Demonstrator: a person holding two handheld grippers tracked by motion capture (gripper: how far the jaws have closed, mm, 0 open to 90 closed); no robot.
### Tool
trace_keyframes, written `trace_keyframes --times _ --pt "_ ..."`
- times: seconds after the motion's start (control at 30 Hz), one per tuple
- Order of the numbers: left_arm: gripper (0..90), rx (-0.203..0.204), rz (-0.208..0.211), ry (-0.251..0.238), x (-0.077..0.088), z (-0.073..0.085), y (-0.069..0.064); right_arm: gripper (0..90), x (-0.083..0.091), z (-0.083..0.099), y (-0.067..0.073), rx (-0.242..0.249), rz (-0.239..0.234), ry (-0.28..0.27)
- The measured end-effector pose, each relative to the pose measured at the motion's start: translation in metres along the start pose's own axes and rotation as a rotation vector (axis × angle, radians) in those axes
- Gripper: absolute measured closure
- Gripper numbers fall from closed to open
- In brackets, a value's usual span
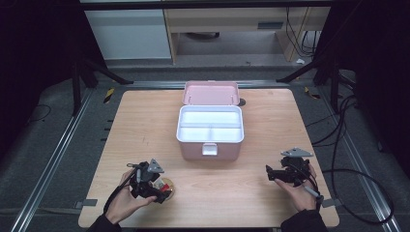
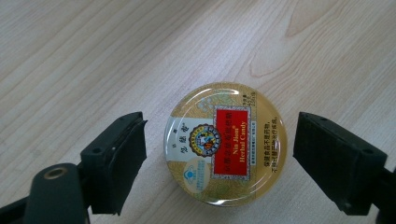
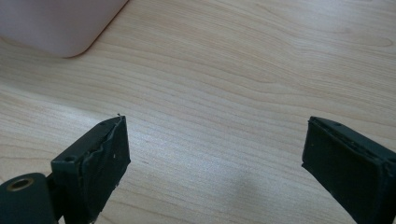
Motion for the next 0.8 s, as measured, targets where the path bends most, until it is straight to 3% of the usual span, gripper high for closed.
trace_keyframes --times 0.43,0.8 --pt "12.5 -0.030 0.018 0.101 -0.018 -0.002 -0.002 7.1 -0.005 0.001 0.002 0.008 -0.011 0.028" --pt "14.8 -0.045 0.027 0.162 -0.029 -0.003 -0.003 6.7 -0.006 0.001 0.002 0.010 -0.014 0.037"
Point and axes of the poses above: each handheld gripper's, and its own axes: x roughly backward along the jaws, z roughly out of its underside, y roughly to its left, the point moved 3 cm from there along -x, roughly forward along the jaws, and after that the axes turned 10 degrees about -z, right-handed, at the moved point
